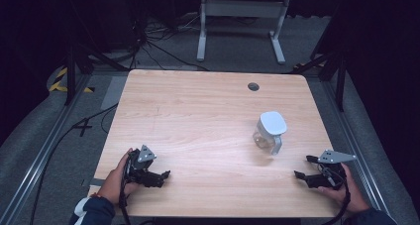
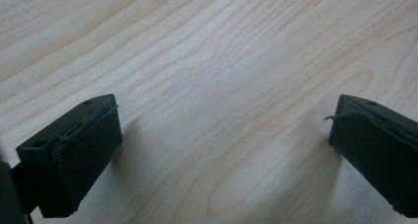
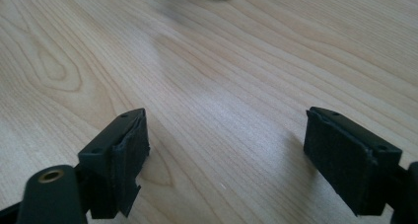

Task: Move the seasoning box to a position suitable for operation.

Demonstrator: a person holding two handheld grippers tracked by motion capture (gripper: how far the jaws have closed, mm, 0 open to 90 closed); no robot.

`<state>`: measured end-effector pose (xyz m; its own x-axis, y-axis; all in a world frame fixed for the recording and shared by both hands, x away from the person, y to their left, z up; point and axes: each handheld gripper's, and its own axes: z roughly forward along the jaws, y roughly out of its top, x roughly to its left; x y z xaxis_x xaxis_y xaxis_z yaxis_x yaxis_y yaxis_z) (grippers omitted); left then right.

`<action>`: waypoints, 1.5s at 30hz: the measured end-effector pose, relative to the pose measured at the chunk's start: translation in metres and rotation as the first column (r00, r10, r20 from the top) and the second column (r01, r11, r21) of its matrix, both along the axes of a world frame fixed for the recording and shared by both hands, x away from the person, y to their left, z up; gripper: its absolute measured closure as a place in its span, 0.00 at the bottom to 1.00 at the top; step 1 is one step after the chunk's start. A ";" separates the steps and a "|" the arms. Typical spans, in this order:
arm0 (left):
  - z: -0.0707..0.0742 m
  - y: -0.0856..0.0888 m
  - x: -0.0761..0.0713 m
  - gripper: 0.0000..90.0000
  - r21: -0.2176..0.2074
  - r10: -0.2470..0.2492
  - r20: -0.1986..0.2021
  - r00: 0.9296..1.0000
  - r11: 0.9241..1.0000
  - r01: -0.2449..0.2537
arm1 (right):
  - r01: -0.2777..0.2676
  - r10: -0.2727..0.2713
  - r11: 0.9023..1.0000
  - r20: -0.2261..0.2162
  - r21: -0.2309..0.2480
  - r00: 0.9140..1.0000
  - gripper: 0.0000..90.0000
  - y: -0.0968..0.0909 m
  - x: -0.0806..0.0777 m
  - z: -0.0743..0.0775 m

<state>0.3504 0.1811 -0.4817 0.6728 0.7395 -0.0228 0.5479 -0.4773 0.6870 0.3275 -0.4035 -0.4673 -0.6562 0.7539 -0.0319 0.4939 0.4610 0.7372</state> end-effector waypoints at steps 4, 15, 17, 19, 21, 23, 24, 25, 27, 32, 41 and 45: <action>0.000 -0.003 0.001 0.00 0.001 0.012 0.001 1.000 1.000 -0.012 | -0.005 0.005 1.000 0.000 -0.001 1.000 0.19 0.000 0.000 0.000; 0.000 -0.003 0.006 0.00 0.004 -0.053 0.002 0.999 0.999 0.053 | -0.013 0.013 1.000 -0.007 -0.011 1.000 0.19 0.000 0.002 0.001; 0.000 -0.004 0.007 0.00 -0.001 -0.061 0.004 0.998 0.998 0.061 | -0.013 0.013 1.000 -0.012 -0.012 1.000 0.19 0.001 0.003 0.002; 0.000 -0.006 0.010 0.00 0.005 -0.079 0.008 0.997 0.997 0.079 | -0.011 0.011 1.000 -0.016 -0.017 1.000 0.19 0.001 0.003 0.002; 0.001 -0.008 0.011 0.00 0.003 -0.075 0.005 0.997 0.997 0.075 | -0.008 0.008 1.000 -0.020 -0.021 1.000 0.20 0.002 0.003 0.003; 0.001 -0.009 0.011 0.00 0.004 -0.078 0.007 0.997 0.997 0.078 | -0.011 0.011 1.000 -0.019 -0.020 1.000 0.24 0.002 0.002 0.003; 0.000 -0.009 0.012 0.00 0.001 -0.082 0.008 0.997 0.997 0.082 | -0.011 0.011 1.000 -0.019 -0.020 1.000 0.24 0.002 0.002 0.003; 0.000 -0.009 0.012 0.00 0.001 -0.083 0.009 0.997 0.997 0.082 | -0.014 0.014 1.000 -0.016 -0.023 1.000 0.31 0.003 0.002 0.004; 0.000 -0.009 0.012 0.00 0.001 -0.083 0.009 0.997 0.997 0.083 | -0.016 0.016 0.999 0.008 -0.030 1.000 0.42 0.004 0.002 0.006; 0.000 -0.010 0.012 0.00 0.001 -0.082 0.009 0.997 0.997 0.082 | 0.008 -0.007 1.000 0.051 -0.029 0.999 0.75 0.007 0.006 0.016; 0.000 -0.010 0.012 0.00 0.001 -0.082 0.009 0.997 0.997 0.082 | 0.056 -0.060 0.998 0.125 0.030 0.990 1.00 0.012 0.039 0.040; 0.000 -0.010 0.012 0.00 0.001 -0.082 0.009 0.997 0.997 0.082 | 0.057 -0.062 0.998 0.143 0.040 0.988 1.00 0.018 0.053 0.048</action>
